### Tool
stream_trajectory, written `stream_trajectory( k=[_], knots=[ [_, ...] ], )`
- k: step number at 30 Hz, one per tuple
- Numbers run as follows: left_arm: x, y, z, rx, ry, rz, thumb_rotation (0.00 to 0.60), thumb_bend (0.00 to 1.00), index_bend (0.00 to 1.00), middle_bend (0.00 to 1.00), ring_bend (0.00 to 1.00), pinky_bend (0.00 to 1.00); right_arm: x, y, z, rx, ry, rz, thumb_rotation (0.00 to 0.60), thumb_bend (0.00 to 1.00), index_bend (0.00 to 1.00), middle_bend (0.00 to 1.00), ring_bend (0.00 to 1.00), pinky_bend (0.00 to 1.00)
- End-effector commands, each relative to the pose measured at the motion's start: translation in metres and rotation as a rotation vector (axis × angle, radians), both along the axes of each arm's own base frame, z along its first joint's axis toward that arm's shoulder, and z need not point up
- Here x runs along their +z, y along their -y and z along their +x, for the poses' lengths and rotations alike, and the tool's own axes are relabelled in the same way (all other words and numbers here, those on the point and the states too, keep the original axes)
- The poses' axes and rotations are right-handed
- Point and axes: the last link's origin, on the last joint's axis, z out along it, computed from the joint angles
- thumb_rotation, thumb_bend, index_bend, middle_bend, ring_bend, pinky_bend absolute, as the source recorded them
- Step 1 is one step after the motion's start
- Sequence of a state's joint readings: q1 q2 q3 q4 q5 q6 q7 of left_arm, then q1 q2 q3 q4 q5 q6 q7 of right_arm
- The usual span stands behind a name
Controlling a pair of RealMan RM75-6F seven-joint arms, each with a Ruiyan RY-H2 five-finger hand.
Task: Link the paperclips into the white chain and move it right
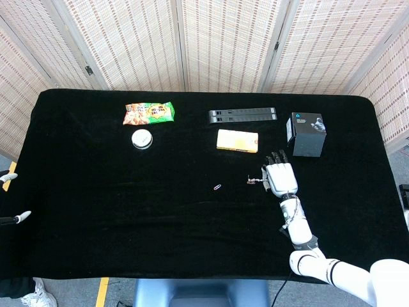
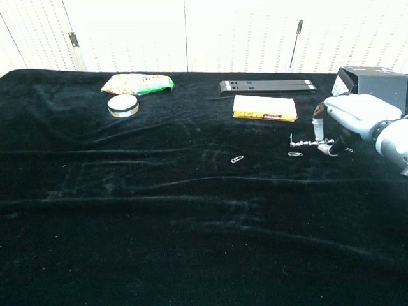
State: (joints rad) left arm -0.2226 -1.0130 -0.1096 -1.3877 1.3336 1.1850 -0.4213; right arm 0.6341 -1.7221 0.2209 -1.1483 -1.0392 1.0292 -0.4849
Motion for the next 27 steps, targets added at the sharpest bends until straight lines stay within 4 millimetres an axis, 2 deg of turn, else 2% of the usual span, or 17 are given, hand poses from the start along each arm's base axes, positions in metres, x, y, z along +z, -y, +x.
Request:
stream_trajectory(
  k=[1,18,24,27],
  knots=[
    [0.000,0.000,0.000,-0.002,0.000,-0.001,0.600,0.17,0.20,0.13,0.09,0.00,-0.002,0.000,-0.001,-0.006,-0.005,0.005,0.600,0.42,0.90,0.26,0.11,0.00],
    [-0.001,-0.002,0.000,0.002,-0.002,-0.007,0.600,0.17,0.20,0.13,0.09,0.00,0.001,-0.001,-0.009,-0.035,-0.028,-0.004,0.600,0.42,0.90,0.26,0.11,0.00],
    [-0.002,-0.001,0.001,-0.001,-0.005,-0.003,0.600,0.17,0.20,0.13,0.09,0.00,0.018,-0.009,-0.003,0.002,0.030,-0.055,0.600,0.42,0.90,0.26,0.11,0.00],
    [-0.002,-0.001,0.001,-0.002,-0.009,-0.003,0.600,0.17,0.20,0.13,0.09,0.00,0.031,-0.020,-0.002,0.020,0.055,-0.085,0.600,0.42,0.90,0.26,0.11,0.00]
  ],
)
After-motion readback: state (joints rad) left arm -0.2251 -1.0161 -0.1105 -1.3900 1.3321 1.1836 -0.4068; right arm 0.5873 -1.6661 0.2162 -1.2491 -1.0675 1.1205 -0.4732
